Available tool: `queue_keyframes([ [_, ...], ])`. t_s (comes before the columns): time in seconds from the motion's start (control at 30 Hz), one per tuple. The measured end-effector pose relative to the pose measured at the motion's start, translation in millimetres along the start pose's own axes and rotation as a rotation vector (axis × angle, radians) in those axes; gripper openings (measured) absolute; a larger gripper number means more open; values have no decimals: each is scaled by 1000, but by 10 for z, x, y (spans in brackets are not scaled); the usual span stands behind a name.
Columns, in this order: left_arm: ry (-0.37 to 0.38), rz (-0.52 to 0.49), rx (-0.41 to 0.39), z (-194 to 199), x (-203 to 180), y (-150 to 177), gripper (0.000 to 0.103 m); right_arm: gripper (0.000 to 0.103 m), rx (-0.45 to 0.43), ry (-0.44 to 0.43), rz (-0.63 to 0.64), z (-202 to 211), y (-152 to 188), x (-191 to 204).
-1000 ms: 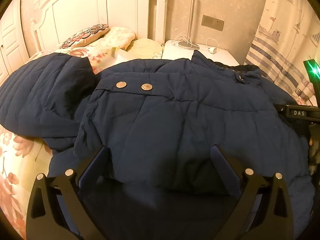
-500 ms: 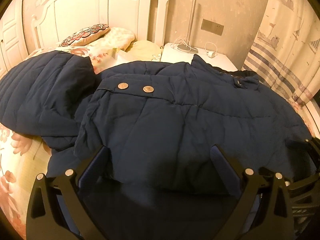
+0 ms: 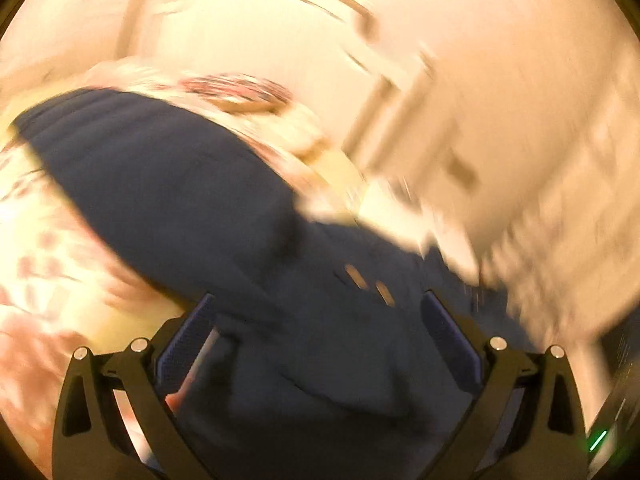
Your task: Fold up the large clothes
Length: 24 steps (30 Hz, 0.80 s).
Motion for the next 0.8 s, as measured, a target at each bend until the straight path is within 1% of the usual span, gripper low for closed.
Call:
queue_keyframes([
  [0.03, -17, 83, -22, 66, 266, -172, 101, 97, -3, 3, 5, -1, -3, 4],
  [0.07, -33, 131, -23, 84, 449, -273, 101, 97, -3, 0, 3, 8, 6, -2],
  [0.1, -66, 201, -18, 96, 761, -403, 100, 97, -1, -8, -2, 2, 6, -12],
  [0.17, -140, 289, -30, 135, 1218, -545, 100, 97, -1, -13, -6, 10, 14, -16],
  [0.2, -186, 353, -42, 172, 1541, -620, 98, 97, -3, -10, -5, 12, 14, -15],
  [0.23, -196, 400, -56, 204, 1750, -678, 96, 97, -5, -4, -1, 18, 14, -14],
  [0.27, -186, 427, -69, 232, 1870, -729, 96, 97, -6, 0, 3, 22, 11, 0],
  [0.3, -157, 460, -84, 255, 2027, -819, 96, 97, -8, 3, 7, 26, 15, 9],
  [0.37, -104, 513, -95, 239, 2211, -949, 96, 97, -9, 8, 12, 30, 13, 24],
  [0.4, -74, 548, -97, 209, 2308, -1017, 92, 97, -9, 8, 12, 33, 14, 26],
  [0.43, -65, 570, -97, 185, 2383, -1067, 75, 97, -9, 8, 12, 32, 12, 23],
  [0.47, -57, 585, -88, 148, 2457, -1111, 62, 97, -10, 8, 12, 32, 12, 22],
  [0.5, -24, 597, -54, 72, 2509, -1129, 30, 97, -10, 8, 12, 31, 12, 24],
  [0.53, 11, 614, -23, -2, 2528, -1104, 14, 97, -10, 8, 12, 32, 12, 23],
  [0.57, 37, 642, -4, -71, 2558, -1077, 12, 97, -11, 9, 12, 33, 12, 23],
  [0.6, 51, 659, -15, -66, 2567, -1080, 8, 97, -12, 9, 13, 34, 9, 23],
  [0.63, 58, 653, -31, -38, 2535, -1093, 5, 97, -14, 9, 13, 36, 6, 21],
  [0.67, 68, 629, -72, 48, 2453, -1126, 4, 97, -17, 9, 13, 43, 6, 23],
  [0.7, 76, 595, -114, 146, 2353, -1161, 4, 97, -27, 9, 10, 58, -1, 21],
  [0.73, 81, 521, -158, 268, 2159, -1213, 3, 97, -41, 6, 5, 82, -14, 16],
  [0.8, 103, 348, -207, 499, 1600, -1248, 3, 97, -71, -1, -9, 136, -35, 6],
])
Point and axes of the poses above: each gripper's, at about its wrist camera, not at the fingertips, and z roughly against the way its jaws point, x to its left, y to its underside, the point moved 10 cm from there along -z, roughly the way its jaws point, and after that the axes turned 3 degrees about x, right-handed, at the moved point
